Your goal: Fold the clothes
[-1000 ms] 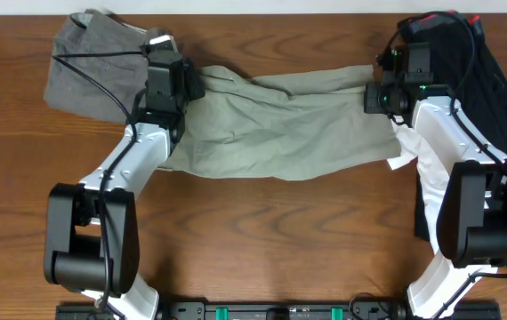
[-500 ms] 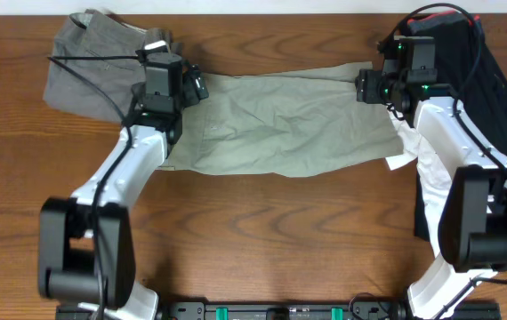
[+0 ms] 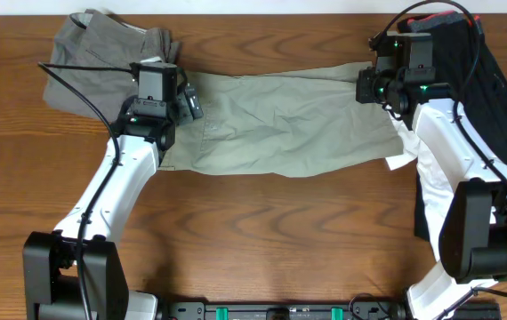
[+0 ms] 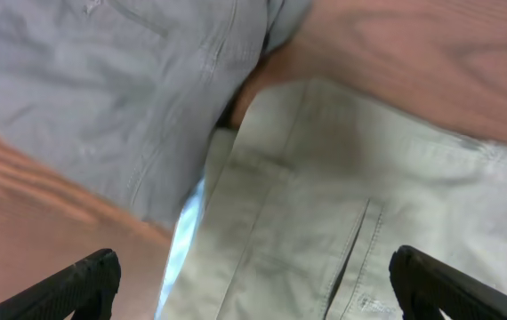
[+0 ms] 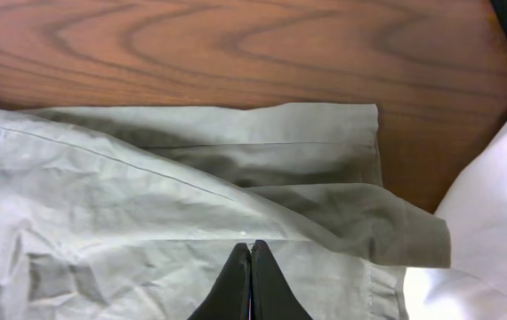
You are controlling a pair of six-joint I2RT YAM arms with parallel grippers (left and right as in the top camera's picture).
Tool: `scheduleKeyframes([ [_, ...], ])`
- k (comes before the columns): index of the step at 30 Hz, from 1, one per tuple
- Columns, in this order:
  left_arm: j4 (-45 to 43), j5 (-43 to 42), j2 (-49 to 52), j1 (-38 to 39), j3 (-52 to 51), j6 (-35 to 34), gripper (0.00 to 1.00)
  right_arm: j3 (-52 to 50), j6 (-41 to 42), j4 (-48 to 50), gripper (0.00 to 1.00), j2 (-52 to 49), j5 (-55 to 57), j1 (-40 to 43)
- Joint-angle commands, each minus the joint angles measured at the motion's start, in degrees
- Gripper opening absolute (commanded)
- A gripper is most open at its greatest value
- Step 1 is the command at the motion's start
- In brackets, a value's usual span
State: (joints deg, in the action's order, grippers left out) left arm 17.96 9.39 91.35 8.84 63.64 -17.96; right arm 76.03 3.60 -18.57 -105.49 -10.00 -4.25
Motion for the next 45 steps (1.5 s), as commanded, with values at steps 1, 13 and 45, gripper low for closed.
scheduleKeyframes([
  [1,2.2,0.3,0.2,0.0,0.1,0.4,0.98,0.8,-0.5,-0.1,0.01,-3.1,1.0,0.0],
  [13,6.8,0.3,0.8,0.0,0.0,0.4,0.98,0.8,-0.3,7.7,0.01,-10.9,5.1,1.0],
  [45,6.6,-17.6,5.5,-11.0,0.0,7.9,0.98,1.0,-3.3,5.2,0.54,-0.9,-8.5,-1.0],
])
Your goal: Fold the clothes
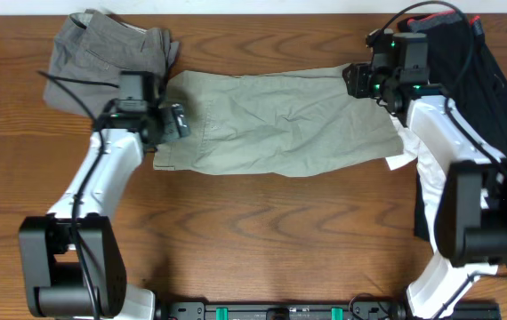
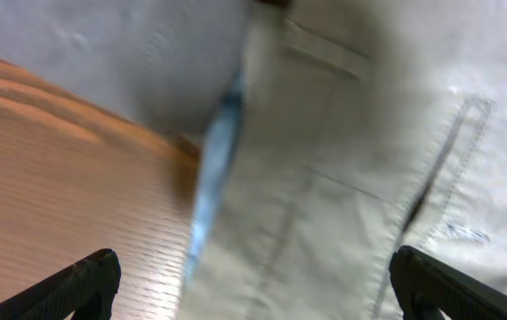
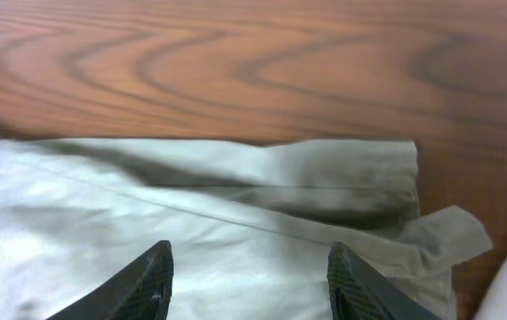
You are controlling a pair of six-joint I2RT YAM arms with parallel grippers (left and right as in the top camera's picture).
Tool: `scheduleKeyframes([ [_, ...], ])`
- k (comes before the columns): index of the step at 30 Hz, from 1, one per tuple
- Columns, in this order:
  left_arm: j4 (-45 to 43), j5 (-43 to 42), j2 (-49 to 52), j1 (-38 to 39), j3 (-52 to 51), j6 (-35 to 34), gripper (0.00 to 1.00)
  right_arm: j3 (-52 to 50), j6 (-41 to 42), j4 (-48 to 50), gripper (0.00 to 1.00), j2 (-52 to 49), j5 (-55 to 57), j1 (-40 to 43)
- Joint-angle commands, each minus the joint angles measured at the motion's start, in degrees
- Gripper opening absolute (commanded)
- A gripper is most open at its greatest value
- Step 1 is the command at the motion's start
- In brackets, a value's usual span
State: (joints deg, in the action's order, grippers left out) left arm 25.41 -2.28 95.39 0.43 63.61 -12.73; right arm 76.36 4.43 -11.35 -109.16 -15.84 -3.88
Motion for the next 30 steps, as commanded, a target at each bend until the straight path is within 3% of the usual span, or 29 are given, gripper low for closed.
scheduleKeyframes([
  [1,-1.6,-8.0,1.9,-3.6,0.0,2.7,0.98,0.7,-4.9,-3.1,0.54,3.4,-2.6,-1.7],
  [5,-3.5,-14.6,4.2,-5.9,0.0,4.2,0.98,0.7,-5.8,-7.2,0.51,5.3,-2.4,-2.8],
  [12,-5.7,-15.3,8.4,-6.2,0.0,5.5,0.93,0.7,-5.8,-12.0,0.41,5.9,-2.5,-4.3],
  [21,-8.2,-15.2,14.5,-6.1,0.0,4.7,0.91,0.7,-5.8,-12.9,0.41,5.9,-2.4,-4.6],
  [26,-9.9,-15.3,16.6,-6.1,0.0,0.9,0.90,0.7,-5.8,-12.4,0.41,5.9,-2.4,-4.6],
  [30,-11.2,-18.6,19.1,-5.2,0.0,0.4,0.86,0.7,-5.8,-11.9,0.41,5.9,-2.4,-4.6],
])
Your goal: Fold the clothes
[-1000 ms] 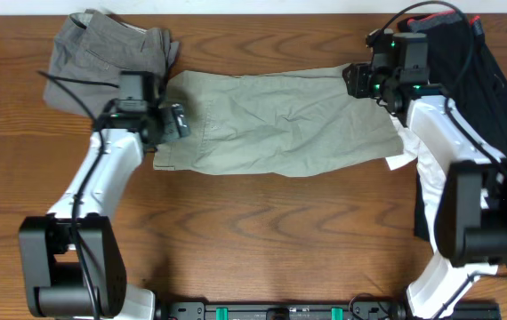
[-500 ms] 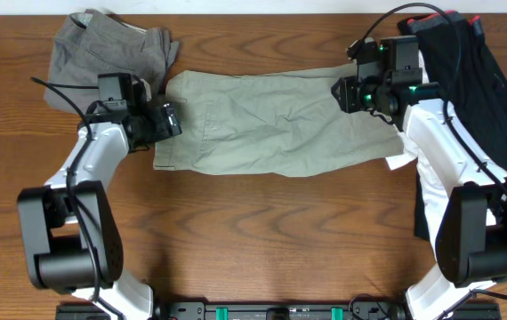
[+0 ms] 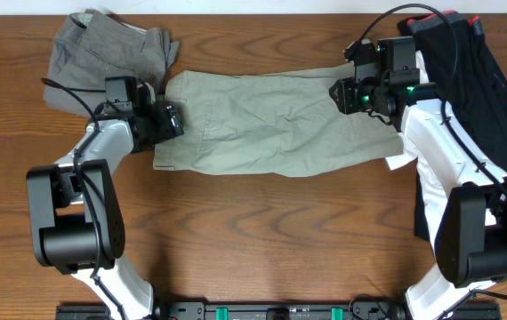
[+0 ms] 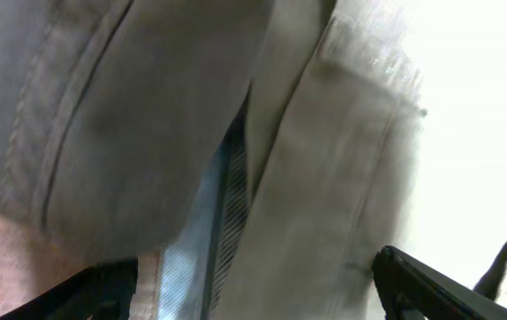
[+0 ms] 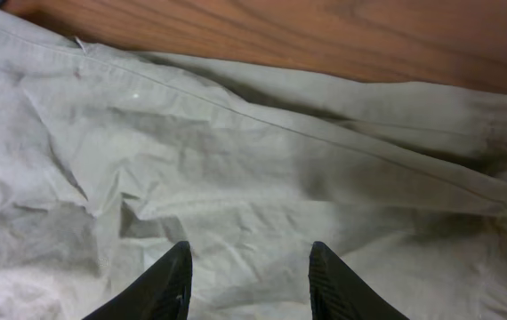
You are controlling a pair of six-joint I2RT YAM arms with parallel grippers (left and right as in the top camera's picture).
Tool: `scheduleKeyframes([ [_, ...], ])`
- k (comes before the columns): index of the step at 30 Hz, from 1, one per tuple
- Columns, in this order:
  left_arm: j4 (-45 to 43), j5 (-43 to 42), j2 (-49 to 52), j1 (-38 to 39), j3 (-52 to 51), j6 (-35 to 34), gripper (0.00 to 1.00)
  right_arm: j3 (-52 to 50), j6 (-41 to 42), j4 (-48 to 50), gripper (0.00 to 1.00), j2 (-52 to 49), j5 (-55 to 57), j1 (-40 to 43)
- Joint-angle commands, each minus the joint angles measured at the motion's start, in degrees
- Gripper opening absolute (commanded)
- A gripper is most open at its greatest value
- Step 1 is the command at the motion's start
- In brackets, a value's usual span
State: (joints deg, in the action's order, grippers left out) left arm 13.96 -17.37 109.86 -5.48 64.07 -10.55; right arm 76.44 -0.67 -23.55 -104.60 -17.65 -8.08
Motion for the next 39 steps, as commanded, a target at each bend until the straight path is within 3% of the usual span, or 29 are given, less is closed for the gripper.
scheduleKeyframes([
  [1,0.0,-4.5,5.4,1.0,-0.4,-1.8,0.86,0.6,-0.7,0.4,0.41,1.4,-0.6,-0.4],
  [5,-1.0,-5.2,8.7,2.5,-0.4,-2.5,0.81,0.6,-0.7,0.4,0.42,1.4,-0.6,-0.4],
  [10,-2.3,-5.2,12.4,3.3,-0.4,-3.6,0.64,0.6,-0.7,0.4,0.42,1.4,-0.6,-0.4],
  [14,-2.6,-5.1,14.1,3.3,-0.4,-3.7,0.43,0.6,-0.7,0.3,0.42,1.4,-0.6,-0.5],
  [19,-2.3,-5.2,14.0,3.3,-0.4,-4.9,0.06,0.6,-0.7,0.2,0.42,1.4,-0.6,-0.5],
  [25,3.9,-5.2,10.0,3.4,-0.4,-7.4,0.06,0.6,-0.7,-2.2,0.41,1.4,-0.7,-0.5],
  [32,13.3,-4.1,-2.8,3.4,-0.4,-6.8,0.06,0.6,-0.2,-6.5,0.34,1.4,-2.0,-0.5],
  [34,15.9,-1.6,-6.6,3.4,-0.4,-6.7,0.06,0.6,0.0,-7.5,0.28,1.4,-2.9,-0.3],
  [37,19.9,3.6,-11.9,3.4,-0.4,-6.6,0.06,0.6,0.9,-7.8,0.05,1.4,-5.2,0.1],
  [39,21.9,6.2,-14.2,3.4,-0.4,-6.6,0.06,0.6,1.5,-7.5,0.01,1.4,-5.6,0.2],
])
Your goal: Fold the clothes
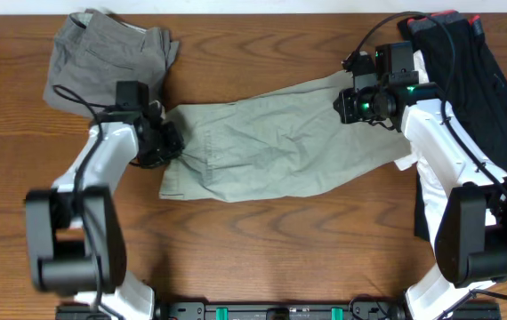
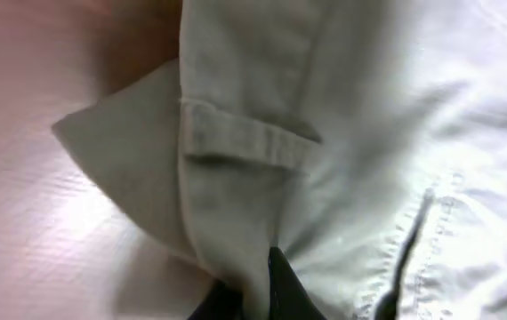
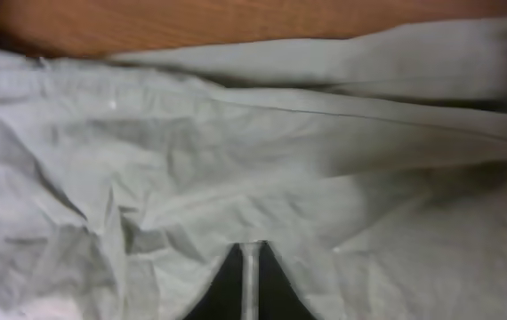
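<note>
A pale khaki pair of trousers [image 1: 271,147] lies slanted across the table's middle, its waistband end at the left and nearer the front. My left gripper [image 1: 169,142] is shut on the waistband's corner; in its wrist view the fingers [image 2: 255,289] pinch a fold beside a belt loop [image 2: 245,142]. My right gripper [image 1: 346,105] is shut on the leg end at the upper right, its fingers [image 3: 249,283] closed on a thin ridge of the wrinkled cloth [image 3: 147,178].
A grey garment [image 1: 102,49] lies bunched at the back left, just beyond the left gripper. A black garment [image 1: 467,71] and a white one [image 1: 424,169] lie under and beside the right arm at the right edge.
Both grippers were open over the khaki cloth; both are now shut on it. The waistband end has come nearer the front and away from the grey garment, so the trousers lie slanted.
At first the right fingers were together on the leg end and the left gripper hung open over the waistband. Then both were open, the trousers flat at the back. Then the left sat at the waistband's edge. Now both grip the cloth, which has shifted forward.
</note>
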You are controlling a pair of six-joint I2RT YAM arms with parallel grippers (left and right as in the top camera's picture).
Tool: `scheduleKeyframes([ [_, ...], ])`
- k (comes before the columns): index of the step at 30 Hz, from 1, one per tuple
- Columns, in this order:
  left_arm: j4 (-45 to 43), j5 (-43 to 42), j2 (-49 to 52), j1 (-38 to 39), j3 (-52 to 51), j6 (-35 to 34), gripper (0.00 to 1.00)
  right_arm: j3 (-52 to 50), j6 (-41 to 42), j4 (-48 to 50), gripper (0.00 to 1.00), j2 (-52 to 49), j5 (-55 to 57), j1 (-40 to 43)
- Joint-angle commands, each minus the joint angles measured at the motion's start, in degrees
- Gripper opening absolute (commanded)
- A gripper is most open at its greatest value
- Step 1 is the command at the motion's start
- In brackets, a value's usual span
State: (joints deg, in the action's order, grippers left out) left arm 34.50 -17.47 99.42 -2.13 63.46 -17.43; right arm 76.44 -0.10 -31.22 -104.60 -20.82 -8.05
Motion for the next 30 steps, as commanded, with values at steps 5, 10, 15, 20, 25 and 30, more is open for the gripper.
scheduleKeyframes([
  [5,2.4,8.2,-6.6,-0.2,0.2,1.8,0.06,0.6,0.9,0.0,0.01,0.9,-2.6,0.3],
  [10,2.3,11.8,-8.0,-1.5,0.3,2.3,0.06,0.6,0.9,-0.8,0.01,-1.2,-3.7,0.7],
  [15,2.3,14.2,-8.9,-3.8,1.6,3.9,0.06,0.6,0.2,-2.3,0.01,-3.1,-5.3,1.0],
  [20,0.5,14.5,-8.9,-6.2,3.1,4.4,0.06,0.6,-0.2,-2.5,0.01,-4.6,-8.2,0.8],
  [25,-3.5,14.5,-8.9,-6.2,3.4,5.7,0.06,0.6,-1.0,-2.8,0.01,-6.3,-9.0,0.6],
  [30,-4.1,14.6,-8.9,-6.3,5.2,6.3,0.06,0.6,-1.9,-2.4,0.01,-9.2,-9.7,0.5],
])
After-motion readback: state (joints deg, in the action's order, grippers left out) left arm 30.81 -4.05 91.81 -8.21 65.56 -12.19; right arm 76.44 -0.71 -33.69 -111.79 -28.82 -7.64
